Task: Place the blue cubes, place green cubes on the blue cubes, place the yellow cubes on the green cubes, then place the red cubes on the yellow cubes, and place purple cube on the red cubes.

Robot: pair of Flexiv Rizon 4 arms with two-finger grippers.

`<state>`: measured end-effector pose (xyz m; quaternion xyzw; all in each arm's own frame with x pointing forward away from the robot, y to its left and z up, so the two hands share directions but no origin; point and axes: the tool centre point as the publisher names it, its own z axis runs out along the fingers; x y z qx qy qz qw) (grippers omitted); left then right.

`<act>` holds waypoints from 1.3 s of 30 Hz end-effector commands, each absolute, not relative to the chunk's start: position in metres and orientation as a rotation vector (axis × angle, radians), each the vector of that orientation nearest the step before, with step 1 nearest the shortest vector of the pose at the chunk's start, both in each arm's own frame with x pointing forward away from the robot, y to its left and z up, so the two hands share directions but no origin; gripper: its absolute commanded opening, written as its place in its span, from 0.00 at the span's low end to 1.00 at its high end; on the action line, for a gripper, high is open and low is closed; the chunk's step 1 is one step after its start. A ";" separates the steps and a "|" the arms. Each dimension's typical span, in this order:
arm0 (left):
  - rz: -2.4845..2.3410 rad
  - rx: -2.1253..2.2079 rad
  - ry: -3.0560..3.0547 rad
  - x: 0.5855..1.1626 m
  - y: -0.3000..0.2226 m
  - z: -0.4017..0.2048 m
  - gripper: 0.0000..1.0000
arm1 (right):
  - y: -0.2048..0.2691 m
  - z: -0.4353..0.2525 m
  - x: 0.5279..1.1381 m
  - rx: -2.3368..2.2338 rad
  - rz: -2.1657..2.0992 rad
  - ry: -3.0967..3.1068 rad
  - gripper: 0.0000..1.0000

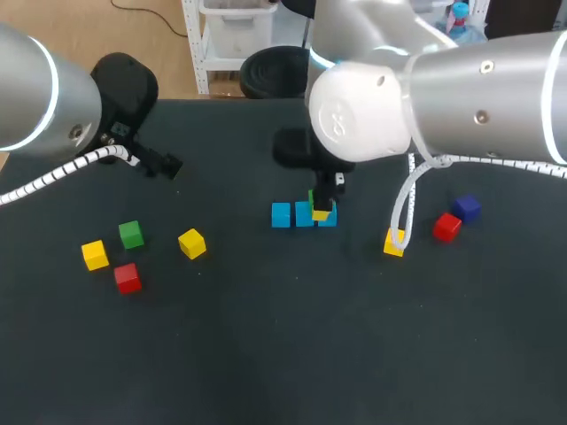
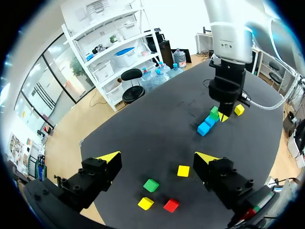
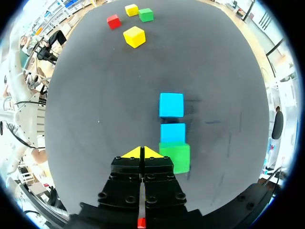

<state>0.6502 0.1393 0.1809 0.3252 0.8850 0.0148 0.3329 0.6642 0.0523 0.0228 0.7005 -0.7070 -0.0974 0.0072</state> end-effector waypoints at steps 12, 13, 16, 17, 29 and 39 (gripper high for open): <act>0.035 0.853 2.312 0.651 0.140 0.181 1.00 | 0.050 0.089 0.664 2.202 -0.532 -2.386 0.00; 0.035 0.853 2.312 0.651 0.140 0.181 1.00 | 0.049 0.096 0.665 2.196 -0.536 -2.416 0.00; 0.035 0.853 2.312 0.651 0.140 0.181 1.00 | 0.045 0.114 0.670 2.194 -0.570 -2.488 0.00; 0.035 0.853 2.312 0.651 0.140 0.181 1.00 | 0.044 0.118 0.671 2.193 -0.579 -2.511 0.00; 0.035 0.853 2.312 0.651 0.140 0.181 1.00 | 0.023 0.130 0.693 2.033 -0.558 -2.884 0.00; 0.035 0.853 2.312 0.651 0.140 0.181 1.00 | 0.023 0.130 0.693 2.033 -0.558 -2.884 0.82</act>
